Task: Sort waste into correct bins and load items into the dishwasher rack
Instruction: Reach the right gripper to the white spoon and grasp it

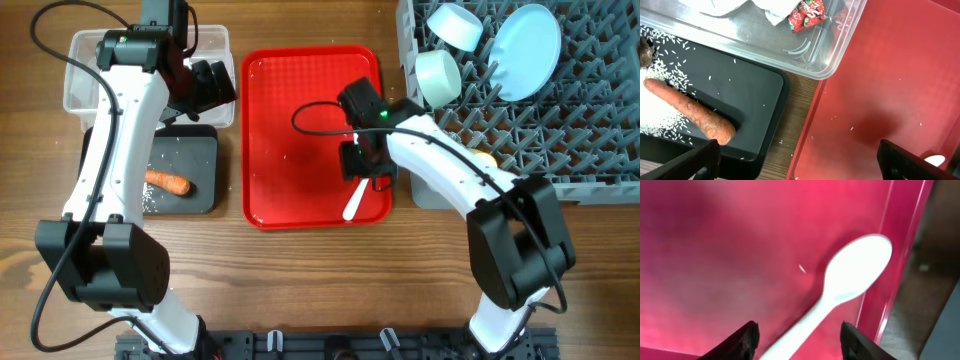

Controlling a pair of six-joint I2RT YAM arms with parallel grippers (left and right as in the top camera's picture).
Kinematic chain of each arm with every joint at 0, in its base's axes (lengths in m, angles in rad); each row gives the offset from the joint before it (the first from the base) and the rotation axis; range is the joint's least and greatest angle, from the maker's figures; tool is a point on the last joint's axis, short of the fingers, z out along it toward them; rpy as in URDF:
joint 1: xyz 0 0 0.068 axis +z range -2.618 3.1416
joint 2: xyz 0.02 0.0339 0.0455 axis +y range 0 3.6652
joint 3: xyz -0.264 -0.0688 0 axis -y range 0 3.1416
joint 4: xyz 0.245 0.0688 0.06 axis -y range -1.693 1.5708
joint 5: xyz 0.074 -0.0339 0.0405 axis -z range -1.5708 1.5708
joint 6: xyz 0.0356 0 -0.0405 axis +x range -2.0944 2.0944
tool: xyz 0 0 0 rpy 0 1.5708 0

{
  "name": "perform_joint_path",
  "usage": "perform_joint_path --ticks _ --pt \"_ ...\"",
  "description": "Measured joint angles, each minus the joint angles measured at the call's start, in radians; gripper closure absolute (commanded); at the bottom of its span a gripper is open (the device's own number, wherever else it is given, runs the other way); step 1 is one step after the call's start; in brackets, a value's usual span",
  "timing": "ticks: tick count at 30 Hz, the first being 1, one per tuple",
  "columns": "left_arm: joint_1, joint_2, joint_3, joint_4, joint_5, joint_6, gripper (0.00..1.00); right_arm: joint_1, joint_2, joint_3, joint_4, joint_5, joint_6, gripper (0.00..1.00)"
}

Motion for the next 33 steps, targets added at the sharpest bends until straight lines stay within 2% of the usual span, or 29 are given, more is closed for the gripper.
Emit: perform_joint_path --ticks 3,9,16,18,19,20,23,33 --pt "0.000 0.000 0.000 0.000 0.000 0.000 0.00 0.000 0.000 -0.020 0.000 0.004 0.023 0.49" --pt "0.000 0.000 0.000 0.000 0.000 0.000 0.00 0.000 0.000 -0.026 0.022 0.011 0.034 0.49" --pt "0.000 0.000 0.000 0.000 0.000 0.000 0.00 0.000 -0.008 -0.171 0.173 0.047 0.053 0.52" --pt "0.000 0.000 0.000 0.000 0.000 0.000 0.00 0.000 -0.015 -0.186 0.214 0.061 0.051 0.56" --pt "0.000 0.000 0.000 0.000 0.000 0.000 0.00 0.000 -0.019 -0.194 0.235 0.065 0.048 0.64" --pt "0.000 0.000 0.000 0.000 0.000 0.000 0.00 0.000 -0.022 -0.201 0.254 0.073 0.044 0.77" --pt "0.000 0.000 0.000 0.000 0.000 0.000 0.00 -0.001 -0.024 -0.214 0.289 0.097 0.025 0.96" --pt "0.000 0.000 0.000 0.000 0.000 0.000 0.00 -0.002 -0.026 -0.212 0.302 0.104 -0.004 0.96"
